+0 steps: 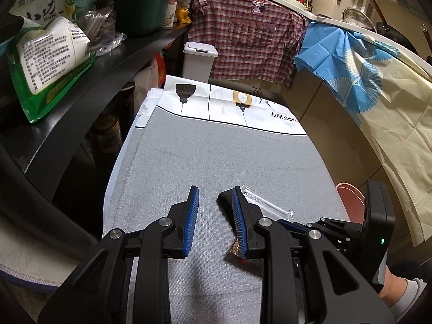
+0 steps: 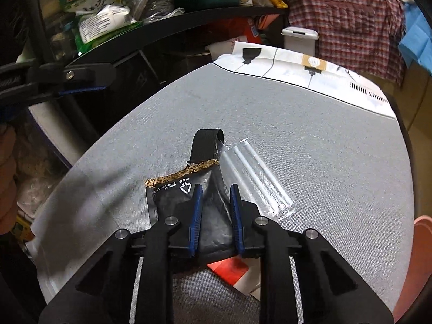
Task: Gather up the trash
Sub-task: 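Move both tools back to the board and grasp the black pouch with the right gripper, then lift the black pouch with the right gripper while the left gripper grasps the black strap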
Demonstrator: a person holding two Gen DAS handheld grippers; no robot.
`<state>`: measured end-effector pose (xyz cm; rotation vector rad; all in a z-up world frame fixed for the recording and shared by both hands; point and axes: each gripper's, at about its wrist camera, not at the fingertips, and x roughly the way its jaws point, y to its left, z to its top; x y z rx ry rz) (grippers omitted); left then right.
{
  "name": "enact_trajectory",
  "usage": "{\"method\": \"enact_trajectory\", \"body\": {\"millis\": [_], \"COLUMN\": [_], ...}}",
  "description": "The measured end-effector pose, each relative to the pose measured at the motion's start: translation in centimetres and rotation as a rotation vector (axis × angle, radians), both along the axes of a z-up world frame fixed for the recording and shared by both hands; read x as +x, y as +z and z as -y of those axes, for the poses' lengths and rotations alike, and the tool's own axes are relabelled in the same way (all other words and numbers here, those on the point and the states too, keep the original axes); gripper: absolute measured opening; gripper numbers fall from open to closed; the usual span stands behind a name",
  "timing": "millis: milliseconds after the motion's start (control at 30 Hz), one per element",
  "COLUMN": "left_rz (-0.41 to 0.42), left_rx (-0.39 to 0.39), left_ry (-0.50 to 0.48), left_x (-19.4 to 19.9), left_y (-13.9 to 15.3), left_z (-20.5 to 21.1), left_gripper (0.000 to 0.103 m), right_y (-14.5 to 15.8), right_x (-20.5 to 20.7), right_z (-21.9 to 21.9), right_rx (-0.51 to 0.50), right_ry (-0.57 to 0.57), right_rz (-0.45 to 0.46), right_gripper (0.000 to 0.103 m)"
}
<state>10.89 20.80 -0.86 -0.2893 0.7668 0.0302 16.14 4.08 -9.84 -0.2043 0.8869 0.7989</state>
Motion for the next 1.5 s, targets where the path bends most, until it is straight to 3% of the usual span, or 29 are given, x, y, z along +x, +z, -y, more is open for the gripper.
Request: {"method": "enact_trajectory", "body": {"millis": [100,167,200,300,333,400,500,533,900,967,1000,1033,1067,1367,1400,1500], "left_rz": [0.002,0.008,0.009,0.012,0.011,0.010,0.010,0.009,-0.012,-0.017,-0.016,-0.016,-0.016,-0.014,-0.014,-0.015], "left_rx": [-0.003,0.001,0.002,0.007,0.006,0.005,0.008,0.008,0.008,0.001,0.002,0.005,0.008,-0.003,-0.006,-0.012], "left_ry": [-0.003,-0.011,-0.013,-0.018,-0.017,-0.016,-0.018,-0.018,-0.027,-0.024,-0.024,-0.026,-0.029,-0.018,-0.015,-0.013], "left_x": [0.1,0.0,0.0,-0.1,-0.1,-0.2,-0.2,-0.2,0.8,1.1,1.1,1.2,1.2,1.1,1.1,1.2], "left_y": [0.1,0.3,0.3,0.4,0.4,0.4,0.3,0.2,-1.0,-1.1,-1.1,-1.1,-1.1,-1.2,-1.2,-1.4], "left_z": [0.2,0.5,0.6,0.8,0.8,0.9,0.8,0.9,1.9,2.0,2.1,2.1,2.1,1.5,1.3,0.9], "left_gripper": [0.025,0.025,0.025,0.025,0.025,0.025,0.025,0.025,0.025,0.025,0.025,0.025,0.025,0.025,0.025,0.025], "right_y": [0.1,0.0,-0.2,-0.4,-0.4,-0.2,0.2,0.3,2.5,2.0,1.7,1.4,1.2,-1.0,-1.0,-0.8], "right_x": [0.2,0.4,0.5,0.6,0.6,0.5,0.3,0.2,-0.5,-0.3,-0.2,-0.2,-0.3,1.1,1.2,1.0], "right_z": [0.3,0.4,0.3,0.4,0.4,0.3,0.4,0.6,3.0,2.8,2.6,2.4,2.1,0.4,0.3,0.0], "right_rx": [0.003,-0.002,-0.003,0.021,0.030,0.028,0.030,0.028,0.089,0.085,0.080,0.078,0.075,0.070,0.072,0.088], "right_ry": [-0.005,-0.014,-0.010,0.002,0.012,0.020,0.021,0.015,0.004,0.000,0.004,0.006,0.009,0.019,0.023,0.052], "right_rz": [-0.017,-0.027,-0.039,-0.068,-0.077,-0.070,-0.047,-0.036,-0.007,-0.046,-0.063,-0.066,-0.058,-0.135,-0.139,-0.142], "right_gripper": [0.026,0.053,0.054,0.049,0.041,0.034,0.013,0.000,0.000,0.010,0.019,0.044,0.053,0.052,0.051,0.033]}}
